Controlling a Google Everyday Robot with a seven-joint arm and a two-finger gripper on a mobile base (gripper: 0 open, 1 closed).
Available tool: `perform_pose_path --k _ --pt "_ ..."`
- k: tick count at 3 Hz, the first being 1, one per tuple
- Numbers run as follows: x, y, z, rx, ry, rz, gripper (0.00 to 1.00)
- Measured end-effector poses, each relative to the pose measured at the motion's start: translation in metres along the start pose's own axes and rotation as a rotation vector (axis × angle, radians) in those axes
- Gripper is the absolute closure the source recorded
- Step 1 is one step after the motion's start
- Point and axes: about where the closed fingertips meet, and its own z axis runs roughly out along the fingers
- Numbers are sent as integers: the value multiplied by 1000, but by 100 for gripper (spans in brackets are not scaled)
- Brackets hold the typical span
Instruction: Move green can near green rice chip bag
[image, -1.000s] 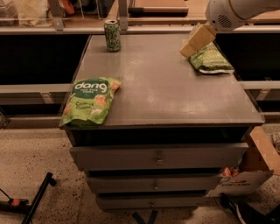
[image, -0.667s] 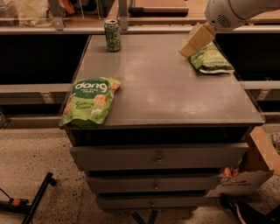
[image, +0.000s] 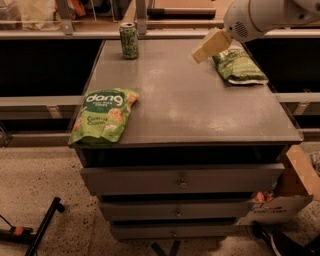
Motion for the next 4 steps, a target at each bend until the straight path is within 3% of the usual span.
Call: perform_pose_path --k 1,2,3,4 --pt "-3 -15 43 -18 -96 98 0" --pt "-11 -33 85 -17 -194 154 0" --pt "-19 -47 125 -21 -279 175 0" --pt "-21 -53 153 -35 -308 187 0"
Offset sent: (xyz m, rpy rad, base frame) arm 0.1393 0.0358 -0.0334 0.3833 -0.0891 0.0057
